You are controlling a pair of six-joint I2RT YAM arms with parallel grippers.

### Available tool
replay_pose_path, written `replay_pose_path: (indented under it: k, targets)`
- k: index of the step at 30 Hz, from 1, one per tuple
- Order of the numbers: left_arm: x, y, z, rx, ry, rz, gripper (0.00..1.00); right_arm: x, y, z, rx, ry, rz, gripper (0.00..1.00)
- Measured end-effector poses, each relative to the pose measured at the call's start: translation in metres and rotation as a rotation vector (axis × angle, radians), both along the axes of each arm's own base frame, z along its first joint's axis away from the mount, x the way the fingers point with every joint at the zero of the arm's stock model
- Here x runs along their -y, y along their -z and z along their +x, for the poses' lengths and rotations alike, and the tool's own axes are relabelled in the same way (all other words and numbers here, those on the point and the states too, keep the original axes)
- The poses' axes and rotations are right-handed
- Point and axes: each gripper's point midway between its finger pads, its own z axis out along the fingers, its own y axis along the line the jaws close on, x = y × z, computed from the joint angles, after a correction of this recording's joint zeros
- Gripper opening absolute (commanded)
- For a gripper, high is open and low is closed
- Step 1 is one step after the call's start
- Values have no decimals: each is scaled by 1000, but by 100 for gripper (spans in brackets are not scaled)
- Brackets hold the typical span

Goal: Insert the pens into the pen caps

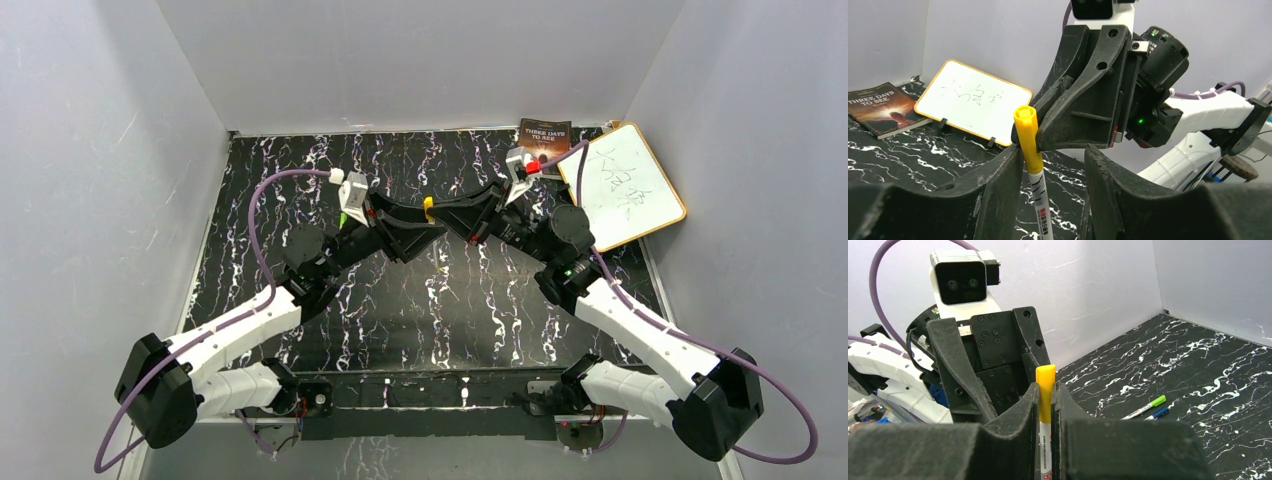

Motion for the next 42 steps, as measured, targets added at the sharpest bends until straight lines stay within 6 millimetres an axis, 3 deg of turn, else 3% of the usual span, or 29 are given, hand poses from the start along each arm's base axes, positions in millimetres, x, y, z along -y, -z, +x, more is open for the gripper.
replay_pose_path:
  k: [14,25,38,42]
  targets:
    - [-6,15,-7,-48,14,-30,46,-8,17,7,-41,-15,-31,0]
    - [-17,6,-8,-20,-38,-34,74,-7,15,7,-40,-5,-26,0]
    - [-29,5,13,-33,-180,-29,70,0,5,7,-22,26,-5,0]
    - [-26,4,10,-29,-154,-36,71,1,4,9,-21,39,-3,0]
